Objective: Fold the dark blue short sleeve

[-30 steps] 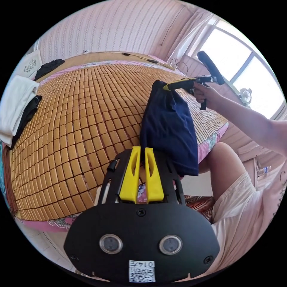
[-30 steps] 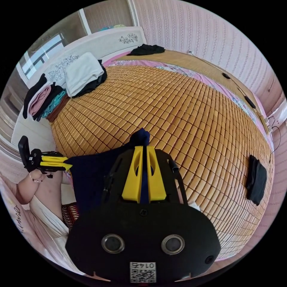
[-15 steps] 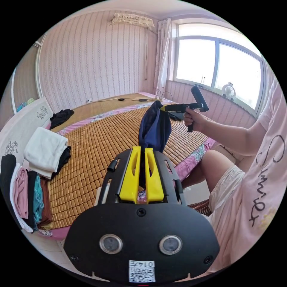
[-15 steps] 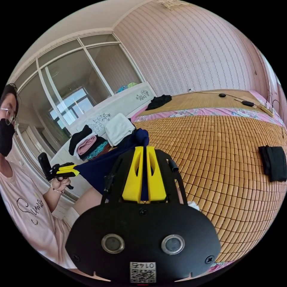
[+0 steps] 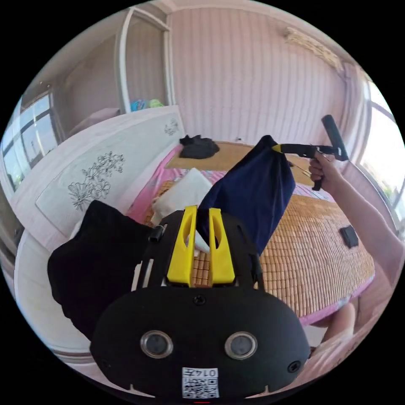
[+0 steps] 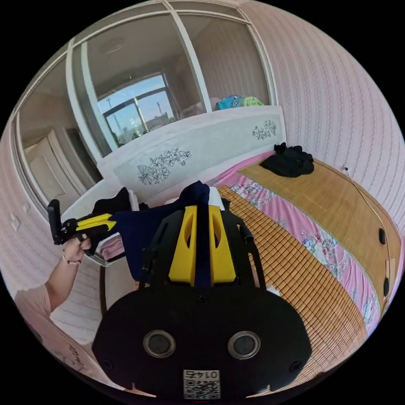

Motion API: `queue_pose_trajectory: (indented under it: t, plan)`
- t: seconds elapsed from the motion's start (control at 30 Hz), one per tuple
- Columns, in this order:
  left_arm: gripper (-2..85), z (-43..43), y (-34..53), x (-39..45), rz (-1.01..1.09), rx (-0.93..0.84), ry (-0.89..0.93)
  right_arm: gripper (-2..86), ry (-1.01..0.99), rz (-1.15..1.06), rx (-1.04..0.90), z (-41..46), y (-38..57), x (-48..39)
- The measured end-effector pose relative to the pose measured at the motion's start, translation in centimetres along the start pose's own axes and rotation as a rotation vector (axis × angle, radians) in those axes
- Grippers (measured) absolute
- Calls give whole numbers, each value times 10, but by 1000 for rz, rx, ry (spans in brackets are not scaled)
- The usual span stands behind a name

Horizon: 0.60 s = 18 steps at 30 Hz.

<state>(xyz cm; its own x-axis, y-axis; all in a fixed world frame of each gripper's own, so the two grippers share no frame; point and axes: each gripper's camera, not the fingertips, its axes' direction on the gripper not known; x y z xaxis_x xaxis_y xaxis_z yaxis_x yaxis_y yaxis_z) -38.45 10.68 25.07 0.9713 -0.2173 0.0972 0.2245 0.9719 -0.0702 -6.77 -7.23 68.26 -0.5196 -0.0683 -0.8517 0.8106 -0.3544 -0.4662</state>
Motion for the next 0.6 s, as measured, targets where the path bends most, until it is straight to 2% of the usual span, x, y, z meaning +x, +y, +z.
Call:
queue_pose_trajectory:
  t: [0.03,0.07,0.13,0.23,0.3,0.43,0.53,0.6]
  plan:
    - [71,10,-14,-16,-53,-25,-92,67,62,33,-70,38,-27,-1]
    - [75,15,-20,-23,-76,-44,-96,72,157,77,-164,71,-41,-1]
    - [83,20,-27,-35,-110,-59,-102,75,206,114,-216,96,-44,-3]
    - [79,3,-11,-18,-50,43,-62,75,99,103,-146,90,-9,-3]
    - [74,-6,4,2,3,85,-2,75,42,83,-165,78,35,4]
    - [65,-12,47,75,181,116,214,77,52,145,-269,20,195,25]
    - [53,3,79,145,320,92,381,82,140,331,-359,-42,329,37]
    - [43,19,97,192,403,72,490,89,202,468,-342,-90,399,41]
